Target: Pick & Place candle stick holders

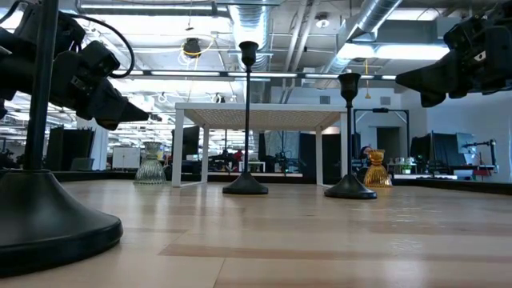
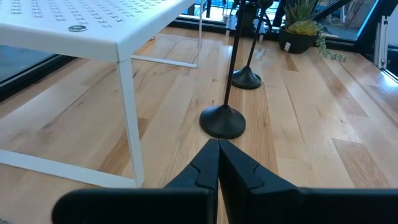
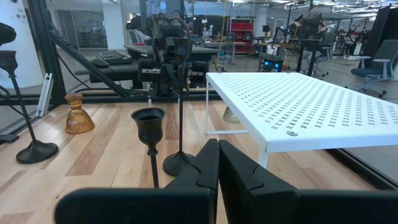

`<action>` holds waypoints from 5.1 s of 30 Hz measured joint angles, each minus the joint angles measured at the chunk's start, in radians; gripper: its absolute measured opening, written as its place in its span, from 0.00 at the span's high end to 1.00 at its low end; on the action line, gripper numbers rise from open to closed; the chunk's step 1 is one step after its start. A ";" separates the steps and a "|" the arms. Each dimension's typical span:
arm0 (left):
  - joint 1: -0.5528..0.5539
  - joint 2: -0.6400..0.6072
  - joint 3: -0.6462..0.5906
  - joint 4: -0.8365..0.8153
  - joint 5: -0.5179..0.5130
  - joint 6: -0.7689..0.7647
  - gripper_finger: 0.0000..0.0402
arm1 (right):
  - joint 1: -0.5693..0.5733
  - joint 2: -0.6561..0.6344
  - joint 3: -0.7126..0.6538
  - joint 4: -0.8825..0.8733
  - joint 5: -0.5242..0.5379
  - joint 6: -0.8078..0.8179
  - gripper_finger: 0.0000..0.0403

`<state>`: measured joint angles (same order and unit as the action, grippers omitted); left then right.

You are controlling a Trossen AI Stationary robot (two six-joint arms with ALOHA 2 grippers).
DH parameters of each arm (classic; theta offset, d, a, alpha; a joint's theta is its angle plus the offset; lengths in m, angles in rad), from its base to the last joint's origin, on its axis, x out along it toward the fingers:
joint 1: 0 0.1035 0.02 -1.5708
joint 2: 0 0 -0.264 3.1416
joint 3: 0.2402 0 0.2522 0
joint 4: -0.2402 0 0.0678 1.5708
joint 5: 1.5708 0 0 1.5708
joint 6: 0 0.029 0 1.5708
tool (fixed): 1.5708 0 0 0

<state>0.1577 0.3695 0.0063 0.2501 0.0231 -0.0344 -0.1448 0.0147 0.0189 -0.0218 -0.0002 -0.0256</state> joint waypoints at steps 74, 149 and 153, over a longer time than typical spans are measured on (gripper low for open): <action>0.000 0.000 0.000 0.057 -0.034 0.035 0.98 | -0.001 0.000 -0.001 0.007 0.002 -0.009 1.00; -0.470 0.684 0.385 0.330 -0.499 0.123 0.99 | 0.000 0.000 0.000 0.146 0.001 0.034 1.00; -0.488 0.737 0.437 0.357 -0.521 0.218 0.99 | 0.000 0.000 0.000 0.146 0.001 0.034 1.00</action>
<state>-0.3298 1.1061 0.4436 0.6067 -0.4980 0.1833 -0.1452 0.0147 0.0189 0.1238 0.0006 0.0086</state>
